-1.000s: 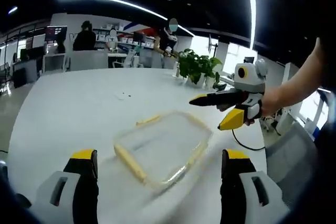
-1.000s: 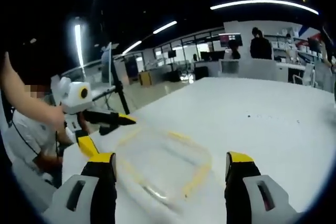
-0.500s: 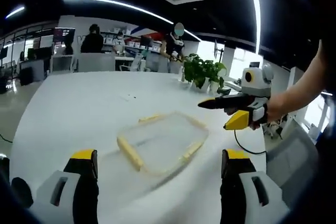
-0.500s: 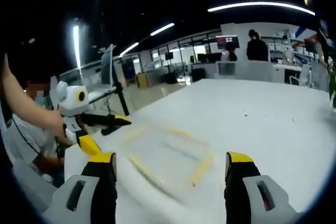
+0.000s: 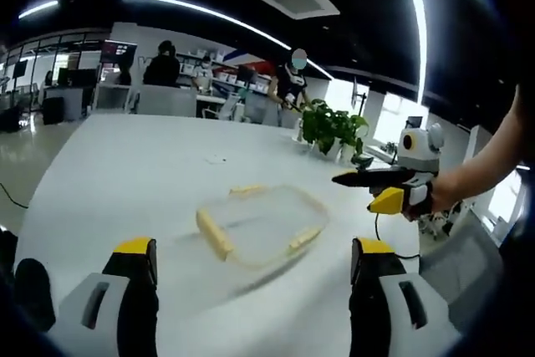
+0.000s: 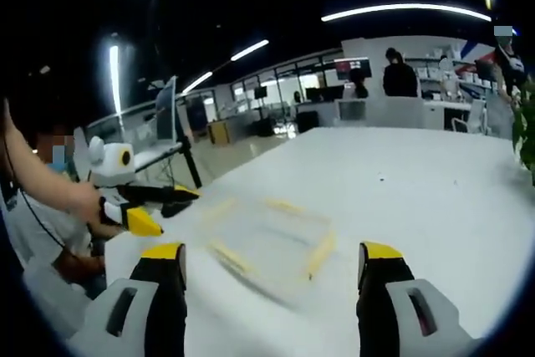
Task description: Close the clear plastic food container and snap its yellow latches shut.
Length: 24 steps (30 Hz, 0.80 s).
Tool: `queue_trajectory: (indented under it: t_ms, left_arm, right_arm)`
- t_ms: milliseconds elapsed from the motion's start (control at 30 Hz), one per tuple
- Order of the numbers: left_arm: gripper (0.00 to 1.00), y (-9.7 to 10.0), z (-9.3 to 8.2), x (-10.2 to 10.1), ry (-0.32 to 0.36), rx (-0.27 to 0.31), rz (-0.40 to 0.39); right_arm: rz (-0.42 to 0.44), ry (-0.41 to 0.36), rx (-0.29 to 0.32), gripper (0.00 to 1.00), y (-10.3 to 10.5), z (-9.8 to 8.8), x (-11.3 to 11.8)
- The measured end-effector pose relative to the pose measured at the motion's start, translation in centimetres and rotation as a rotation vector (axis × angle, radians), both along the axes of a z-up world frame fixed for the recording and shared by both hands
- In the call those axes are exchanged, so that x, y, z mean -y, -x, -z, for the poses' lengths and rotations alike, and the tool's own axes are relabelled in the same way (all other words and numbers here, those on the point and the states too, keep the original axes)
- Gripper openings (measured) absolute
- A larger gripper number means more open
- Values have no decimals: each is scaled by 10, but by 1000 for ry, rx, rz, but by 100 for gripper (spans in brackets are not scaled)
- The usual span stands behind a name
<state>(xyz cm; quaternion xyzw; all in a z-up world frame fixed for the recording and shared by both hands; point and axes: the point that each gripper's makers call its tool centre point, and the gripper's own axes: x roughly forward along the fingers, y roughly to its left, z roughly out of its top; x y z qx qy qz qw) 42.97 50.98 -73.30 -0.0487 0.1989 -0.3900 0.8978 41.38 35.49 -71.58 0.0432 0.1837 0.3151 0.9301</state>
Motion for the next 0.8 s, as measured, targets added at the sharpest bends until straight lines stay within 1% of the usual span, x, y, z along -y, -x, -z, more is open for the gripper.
queue_trajectory:
  t_ms: [267,467,667,800]
  left_arm:
    - [94,13,3,-8,-7,-1,-32]
    - [94,20,6,-15,-4,-20,-52]
    - [93,32,4,-18,-1,-16,-53]
    - [93,40,4,-20,0,-17,-56]
  right_arm:
    - [40,-4,4,82,7,-6,10]
    - [44,1,12,82,16,-10,13]
    - [52,-13,10,82,26,-13,17]
    - [47,-15,10,82,34,-13,16]
